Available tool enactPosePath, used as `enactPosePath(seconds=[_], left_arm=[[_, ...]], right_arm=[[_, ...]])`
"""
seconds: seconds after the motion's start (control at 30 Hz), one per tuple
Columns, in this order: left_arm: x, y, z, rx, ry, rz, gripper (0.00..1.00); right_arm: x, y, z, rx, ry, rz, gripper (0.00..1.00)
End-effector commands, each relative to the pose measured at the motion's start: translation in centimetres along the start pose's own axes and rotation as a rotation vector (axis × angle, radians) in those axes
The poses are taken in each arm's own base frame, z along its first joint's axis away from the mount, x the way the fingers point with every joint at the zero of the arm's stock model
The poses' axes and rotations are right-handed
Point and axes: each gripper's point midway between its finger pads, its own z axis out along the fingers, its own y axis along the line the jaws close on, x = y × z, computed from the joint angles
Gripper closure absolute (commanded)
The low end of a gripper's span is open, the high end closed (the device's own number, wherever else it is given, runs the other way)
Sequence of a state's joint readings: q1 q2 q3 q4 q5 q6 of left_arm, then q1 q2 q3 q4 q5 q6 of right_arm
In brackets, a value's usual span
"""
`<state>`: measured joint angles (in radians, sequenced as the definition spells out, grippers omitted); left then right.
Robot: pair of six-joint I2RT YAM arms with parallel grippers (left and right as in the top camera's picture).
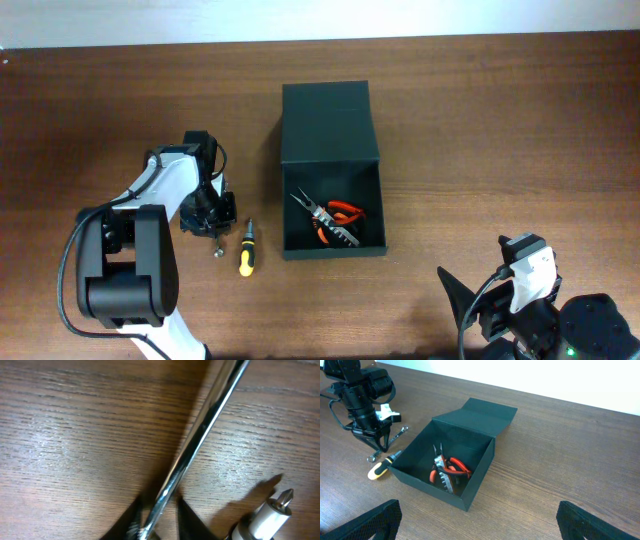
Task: Pack container
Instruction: 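Lift wrench with left gripper and place it into box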
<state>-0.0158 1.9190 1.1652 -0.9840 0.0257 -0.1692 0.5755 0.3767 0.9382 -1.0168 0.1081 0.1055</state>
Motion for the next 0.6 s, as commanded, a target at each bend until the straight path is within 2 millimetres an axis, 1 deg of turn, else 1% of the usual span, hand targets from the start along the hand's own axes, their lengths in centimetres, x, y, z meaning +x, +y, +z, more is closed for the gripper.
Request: enactPosePath(seconds=[0.0,0.1,0.17,0.3,0.4,0.5,0.57], left_arm=[[0.3,-0.7,1.3,0.023,0.039,0.010,0.85],[0.2,-0.7,1.3,0.023,0.037,0.007,0.94],[0.1,-0.8,1.2,0.029,0.030,0.003,0.97],[-0.5,-1.3,1.1,0.055,0.011,0.004,0.98],[-1.0,-1.5,0.6,0.067,-0.008,0.005,0.98],[-1.9,-2.1,-0.5,0.093,-0.046,0.008,0.98],[-2.6,-2.5,-1.9,0.117,-0.089,0.013,0.98]], right_arm=[[0.0,-0.3,0.1,0.015,0.000,0.011,0.01],[0.0,-0.3,0.1,0.015,0.000,0.011,0.01],[0.0,-0.3,0.1,0.015,0.000,0.011,0.01],[0.0,-0.3,0.1,0.015,0.000,0.011,0.01],[0.0,-0.3,0.1,0.015,0.000,0.011,0.01],[0.0,-0.3,0.1,0.015,0.000,0.011,0.01],[0.0,-0.3,0.1,0.015,0.000,0.011,0.01]])
